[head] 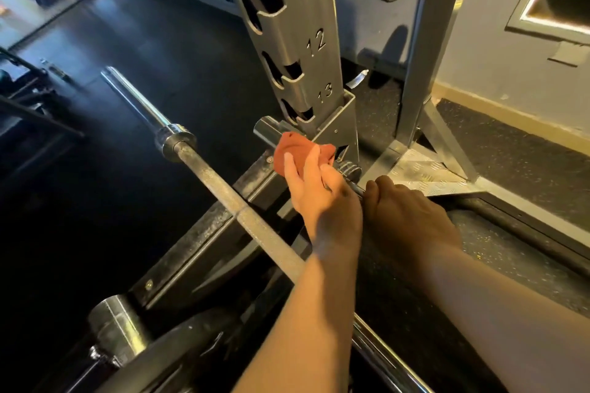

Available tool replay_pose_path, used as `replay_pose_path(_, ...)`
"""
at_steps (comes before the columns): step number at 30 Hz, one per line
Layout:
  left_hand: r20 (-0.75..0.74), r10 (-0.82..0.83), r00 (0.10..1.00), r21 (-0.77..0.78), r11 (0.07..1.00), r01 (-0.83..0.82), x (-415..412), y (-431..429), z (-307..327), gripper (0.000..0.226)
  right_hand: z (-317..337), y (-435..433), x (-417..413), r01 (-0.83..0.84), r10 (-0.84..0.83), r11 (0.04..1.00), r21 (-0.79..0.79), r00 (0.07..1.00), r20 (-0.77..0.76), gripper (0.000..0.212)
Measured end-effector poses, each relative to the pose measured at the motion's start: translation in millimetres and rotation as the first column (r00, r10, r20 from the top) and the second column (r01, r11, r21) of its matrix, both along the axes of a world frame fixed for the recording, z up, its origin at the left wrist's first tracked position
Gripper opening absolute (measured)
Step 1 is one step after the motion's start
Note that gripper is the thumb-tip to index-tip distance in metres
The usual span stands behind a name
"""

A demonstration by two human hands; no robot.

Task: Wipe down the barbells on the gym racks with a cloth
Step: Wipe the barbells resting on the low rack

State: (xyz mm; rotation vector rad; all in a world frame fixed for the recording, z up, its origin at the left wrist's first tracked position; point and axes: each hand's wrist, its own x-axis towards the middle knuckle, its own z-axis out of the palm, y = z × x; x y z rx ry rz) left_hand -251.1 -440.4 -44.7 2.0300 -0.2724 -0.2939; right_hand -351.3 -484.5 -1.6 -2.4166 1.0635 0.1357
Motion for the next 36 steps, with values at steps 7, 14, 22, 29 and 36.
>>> replay_pose_path(7, -0.09, 0.083, 0.992, -0.056, 0.994, -0.088, -20.6, 20.1, -6.5, 0.041, -15.1, -5.0, 7.0, 0.103, -0.102, 0.991, 0.08, 0.995, -0.02, 0.038)
replay_pose_path(14, -0.521, 0.163, 0.837, -0.035, 0.977, -0.212, -49.2, 21.6, 17.0, 0.032, -21.7, -6.1, 3.4, 0.075, -0.075, 0.997, 0.03, 0.997, 0.024, 0.033)
replay_pose_path(22, -0.632, 0.197, 0.75, -0.027, 0.961, -0.275, -1.5, 8.0, 28.3, 0.029, -27.5, -4.8, 1.5, 0.088, -0.09, 0.996, 0.032, 0.993, 0.073, 0.037)
replay_pose_path(29, -0.123, -0.019, 0.992, 0.013, 1.0, 0.02, -38.3, 23.7, 20.2, 0.021, -24.8, -6.5, 3.8, 0.079, -0.081, 0.995, 0.059, 0.996, 0.036, 0.039)
replay_pose_path(36, 0.175, -0.258, 0.95, 0.101, 0.965, 0.244, -16.4, 18.5, 19.3, 0.036, -27.0, -7.0, 3.1, 0.046, -0.045, 0.999, -0.013, 0.999, 0.012, 0.034)
